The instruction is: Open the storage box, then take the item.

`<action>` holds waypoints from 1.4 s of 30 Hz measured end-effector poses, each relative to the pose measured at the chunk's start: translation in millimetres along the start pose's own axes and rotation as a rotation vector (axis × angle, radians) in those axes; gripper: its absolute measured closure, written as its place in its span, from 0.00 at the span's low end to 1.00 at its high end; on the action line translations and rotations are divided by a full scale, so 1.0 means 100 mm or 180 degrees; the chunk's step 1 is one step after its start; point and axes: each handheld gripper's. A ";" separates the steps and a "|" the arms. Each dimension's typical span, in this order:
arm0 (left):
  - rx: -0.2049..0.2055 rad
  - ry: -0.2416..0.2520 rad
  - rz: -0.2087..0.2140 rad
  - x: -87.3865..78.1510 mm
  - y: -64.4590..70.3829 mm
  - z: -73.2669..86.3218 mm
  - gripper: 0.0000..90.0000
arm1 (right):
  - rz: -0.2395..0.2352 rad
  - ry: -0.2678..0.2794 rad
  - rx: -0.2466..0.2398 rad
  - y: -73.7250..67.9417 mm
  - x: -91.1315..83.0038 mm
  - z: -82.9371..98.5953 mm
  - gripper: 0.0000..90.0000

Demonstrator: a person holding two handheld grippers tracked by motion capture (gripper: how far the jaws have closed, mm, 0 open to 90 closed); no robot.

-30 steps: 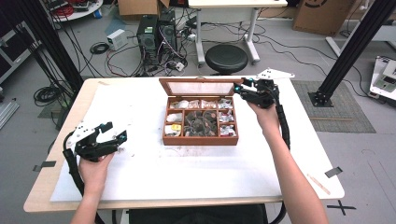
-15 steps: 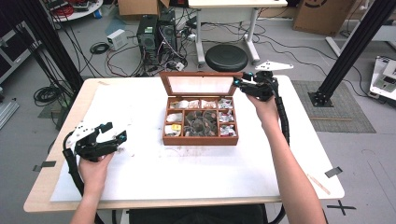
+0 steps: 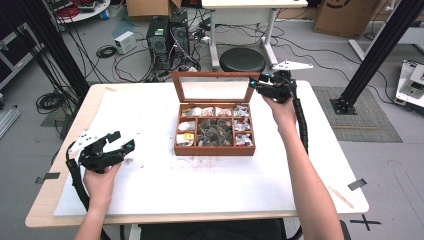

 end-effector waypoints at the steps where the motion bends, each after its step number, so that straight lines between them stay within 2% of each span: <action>1: 0.0011 -0.0014 -0.0007 0.00 0.00 0.00 0.29 | 0.0002 -0.0002 -0.0002 0.00 0.00 0.00 0.63; 11: 0.0024 -0.0036 -0.0038 0.03 -0.04 0.03 0.29 | 0.0013 0.0019 0.0022 0.03 0.03 -0.06 0.63; 30: 0.0040 -0.0030 -0.0052 0.00 -0.02 0.02 0.29 | 0.0009 0.0032 0.0035 0.03 0.03 -0.06 0.63; 42: 0.0056 -0.0041 -0.0013 0.03 0.00 0.01 0.29 | 0.0012 0.0035 0.0050 0.02 0.01 -0.06 0.63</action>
Point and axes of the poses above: each handheld gripper's, and its own axes: x roughly forward along the jaws, z roughly out of its underside, y roughly to its right, and after that the axes turned 14 degrees about y, right-handed
